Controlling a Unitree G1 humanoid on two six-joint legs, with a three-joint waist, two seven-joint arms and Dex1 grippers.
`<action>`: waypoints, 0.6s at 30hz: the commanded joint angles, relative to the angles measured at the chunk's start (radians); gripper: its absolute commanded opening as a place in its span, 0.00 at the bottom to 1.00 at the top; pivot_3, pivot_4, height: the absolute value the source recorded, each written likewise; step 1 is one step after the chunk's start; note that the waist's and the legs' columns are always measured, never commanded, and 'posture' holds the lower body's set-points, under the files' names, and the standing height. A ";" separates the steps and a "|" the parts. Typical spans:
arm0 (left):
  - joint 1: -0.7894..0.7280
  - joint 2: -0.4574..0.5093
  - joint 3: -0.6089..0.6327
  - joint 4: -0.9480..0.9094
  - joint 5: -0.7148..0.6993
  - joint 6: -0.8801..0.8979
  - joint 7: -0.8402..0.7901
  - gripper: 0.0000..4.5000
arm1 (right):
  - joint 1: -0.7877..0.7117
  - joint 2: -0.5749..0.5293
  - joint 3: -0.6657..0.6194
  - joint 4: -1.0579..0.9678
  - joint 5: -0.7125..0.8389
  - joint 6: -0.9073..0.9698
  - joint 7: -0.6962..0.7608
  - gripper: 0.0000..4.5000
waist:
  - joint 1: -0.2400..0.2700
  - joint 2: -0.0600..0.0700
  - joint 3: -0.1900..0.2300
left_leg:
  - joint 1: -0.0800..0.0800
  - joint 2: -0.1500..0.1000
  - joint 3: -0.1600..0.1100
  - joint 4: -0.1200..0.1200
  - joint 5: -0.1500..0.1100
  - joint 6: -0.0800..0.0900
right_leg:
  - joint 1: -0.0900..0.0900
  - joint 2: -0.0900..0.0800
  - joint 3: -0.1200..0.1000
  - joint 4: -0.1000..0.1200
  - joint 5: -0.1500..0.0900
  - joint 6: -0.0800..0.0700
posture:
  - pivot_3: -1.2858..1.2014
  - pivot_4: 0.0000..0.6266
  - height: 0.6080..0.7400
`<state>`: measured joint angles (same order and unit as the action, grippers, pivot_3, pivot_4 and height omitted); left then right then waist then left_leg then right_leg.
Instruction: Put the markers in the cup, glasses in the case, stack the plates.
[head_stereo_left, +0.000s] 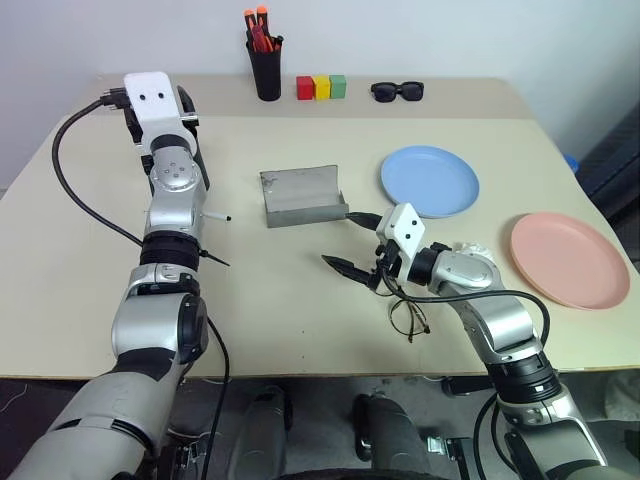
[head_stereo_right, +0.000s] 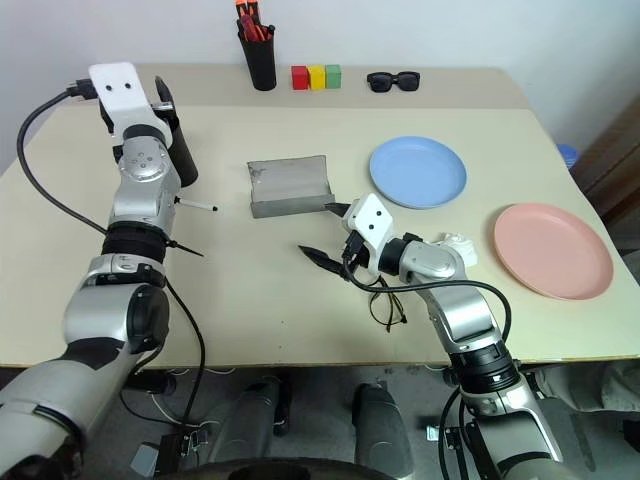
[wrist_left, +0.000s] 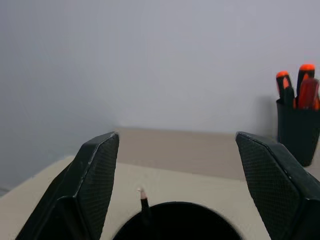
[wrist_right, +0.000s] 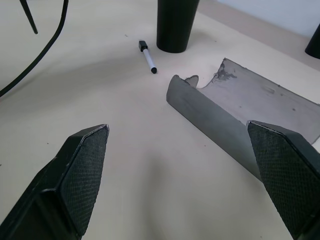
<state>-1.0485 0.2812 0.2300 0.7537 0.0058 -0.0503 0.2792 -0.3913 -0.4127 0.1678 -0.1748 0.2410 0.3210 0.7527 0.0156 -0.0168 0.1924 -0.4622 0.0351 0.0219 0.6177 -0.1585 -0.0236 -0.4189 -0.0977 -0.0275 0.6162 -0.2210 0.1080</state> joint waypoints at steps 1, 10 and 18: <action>0.028 -0.035 -0.012 -0.199 -0.032 0.096 -0.022 0.86 | -0.016 -0.006 -0.019 -0.037 0.009 -0.006 0.002 1.00 | -0.002 0.000 0.000 | 0.000 0.000 0.000 0.000 0.000 0.000 | 0.000 0.000 0.000 0.000 0.000 0.000 | 0.52 0.24 1.00; 0.199 -0.305 0.066 -0.820 0.019 0.911 0.295 0.99 | -0.034 -0.019 -0.030 -0.004 0.005 -0.017 0.017 1.00 | -0.006 0.000 0.000 | 0.001 0.000 -0.001 0.001 0.000 0.000 | 0.000 0.000 0.000 0.003 0.000 0.001 | 0.52 0.24 1.00; 0.078 -0.330 0.312 -0.634 0.000 1.144 0.440 0.99 | -0.041 -0.022 -0.021 -0.006 0.027 -0.003 0.063 1.00 | -0.003 0.000 0.000 | 0.001 0.000 -0.001 0.003 0.000 0.000 | 0.000 0.000 0.000 0.003 0.000 0.000 | 0.52 0.24 1.00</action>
<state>-0.9212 -0.0655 0.5177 0.0788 0.0096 1.0861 0.6942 -0.4079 -0.4295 0.1569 -0.1555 0.2493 0.3215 0.8036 0.0126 -0.0171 0.1926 -0.4611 0.0351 0.0205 0.6209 -0.1584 -0.0235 -0.4183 -0.0974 -0.0279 0.6193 -0.2209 0.1082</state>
